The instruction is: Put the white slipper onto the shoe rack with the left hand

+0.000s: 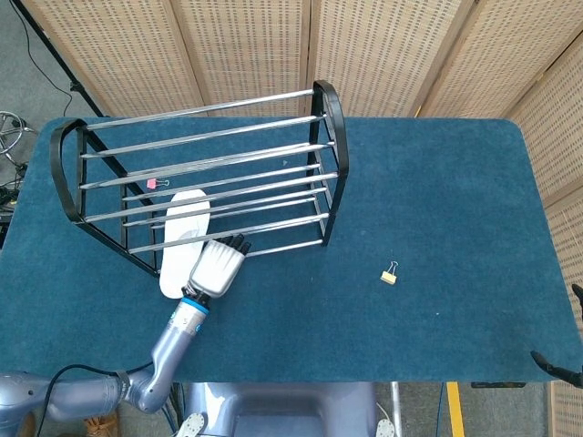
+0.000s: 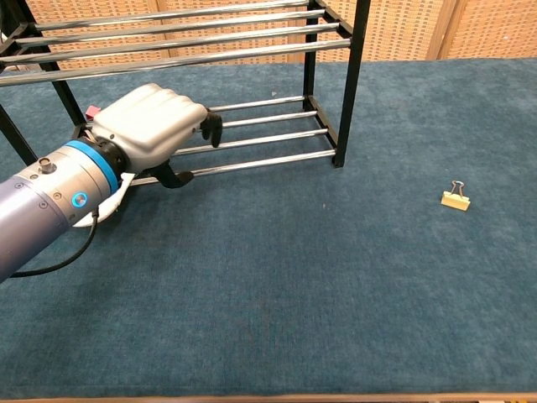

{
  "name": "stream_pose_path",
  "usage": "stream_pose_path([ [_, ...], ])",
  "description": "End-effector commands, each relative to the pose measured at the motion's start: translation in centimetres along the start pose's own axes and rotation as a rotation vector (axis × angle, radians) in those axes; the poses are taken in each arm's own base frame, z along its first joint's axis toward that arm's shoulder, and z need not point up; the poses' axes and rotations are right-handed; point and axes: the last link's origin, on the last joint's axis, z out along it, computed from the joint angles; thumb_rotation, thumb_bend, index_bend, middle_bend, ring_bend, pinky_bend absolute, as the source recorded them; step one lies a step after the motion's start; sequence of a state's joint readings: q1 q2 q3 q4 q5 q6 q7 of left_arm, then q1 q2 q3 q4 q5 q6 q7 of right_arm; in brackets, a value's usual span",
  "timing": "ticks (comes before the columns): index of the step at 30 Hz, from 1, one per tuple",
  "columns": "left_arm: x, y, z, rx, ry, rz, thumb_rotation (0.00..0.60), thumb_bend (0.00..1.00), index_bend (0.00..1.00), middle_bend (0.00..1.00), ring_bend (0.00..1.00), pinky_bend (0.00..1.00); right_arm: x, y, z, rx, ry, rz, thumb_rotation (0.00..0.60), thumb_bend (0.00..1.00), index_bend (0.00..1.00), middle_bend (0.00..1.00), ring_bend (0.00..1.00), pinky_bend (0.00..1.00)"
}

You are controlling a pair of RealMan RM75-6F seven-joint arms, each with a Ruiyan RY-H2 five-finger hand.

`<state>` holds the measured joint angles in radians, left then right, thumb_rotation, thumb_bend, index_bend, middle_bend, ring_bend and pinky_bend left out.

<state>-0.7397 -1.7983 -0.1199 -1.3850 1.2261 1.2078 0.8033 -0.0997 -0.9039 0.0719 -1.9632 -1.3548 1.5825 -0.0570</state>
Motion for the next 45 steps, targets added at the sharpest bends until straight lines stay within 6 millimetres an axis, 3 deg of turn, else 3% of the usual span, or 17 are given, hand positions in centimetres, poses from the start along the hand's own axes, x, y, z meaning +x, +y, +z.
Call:
stream_pose_path([
  [1, 0.5, 1.1, -0.8, -0.124, 0.009, -0.056, 0.600, 0.29, 0.39, 0.35, 0.35, 0.46, 0.0, 0.1, 0.0, -0.002, 0.001, 0.001, 0.600, 0.00, 0.00, 0.00, 0.00, 0.00],
  [6, 1.8, 1.6, -2.4, -0.364, 0.008, -0.161, 0.600, 0.30, 0.40, 0.35, 0.34, 0.46, 0.0, 0.1, 0.0, 0.000, 0.000, -0.002, 0.600, 0.00, 0.00, 0.00, 0.00, 0.00],
  [13, 2.9, 0.3, -4.5, -0.498, 0.071, -0.227, 0.600, 0.30, 0.41, 0.35, 0.34, 0.46, 0.1, 0.1, -0.1, -0.003, 0.007, -0.002, 0.600, 0.00, 0.00, 0.00, 0.00, 0.00],
  [26, 3.9, -6.8, -13.9, -0.563, 0.196, -0.402, 0.600, 0.28, 0.39, 0.32, 0.35, 0.46, -0.2, -0.5, -0.3, 0.012, 0.002, -0.016, 0.600, 0.00, 0.00, 0.00, 0.00, 0.00],
  [31, 4.0, -9.9, -18.7, -0.500, 0.205, -0.410, 0.600, 0.27, 0.35, 0.26, 0.29, 0.46, -0.3, -0.7, -0.5, 0.018, 0.001, -0.020, 0.600, 0.00, 0.00, 0.00, 0.00, 0.00],
  [34, 4.1, -11.3, -20.9, -0.454, 0.210, -0.387, 0.600, 0.26, 0.31, 0.20, 0.23, 0.41, -0.4, -0.7, -0.5, 0.020, -0.002, -0.021, 0.600, 0.00, 0.00, 0.00, 0.00, 0.00],
  [38, 3.8, -13.8, -25.0, -0.210, 0.163, -0.359, 0.600, 0.22, 0.16, 0.08, 0.14, 0.30, -0.4, -0.8, -0.5, 0.024, -0.003, -0.022, 0.600, 0.00, 0.00, 0.00, 0.00, 0.00],
  [41, 3.8, -14.7, -26.3, -0.089, 0.127, -0.356, 0.600, 0.10, 0.01, 0.00, 0.02, 0.16, -0.5, -0.8, -0.5, 0.025, -0.005, -0.023, 0.600, 0.00, 0.00, 0.00, 0.00, 0.00],
  [45, 4.5, -16.4, -27.5, 0.168, 0.076, -0.409, 0.600, 0.00, 0.00, 0.00, 0.00, 0.00, -0.5, -1.0, -0.6, 0.032, -0.005, -0.027, 0.600, 0.00, 0.00, 0.00, 0.00, 0.00],
])
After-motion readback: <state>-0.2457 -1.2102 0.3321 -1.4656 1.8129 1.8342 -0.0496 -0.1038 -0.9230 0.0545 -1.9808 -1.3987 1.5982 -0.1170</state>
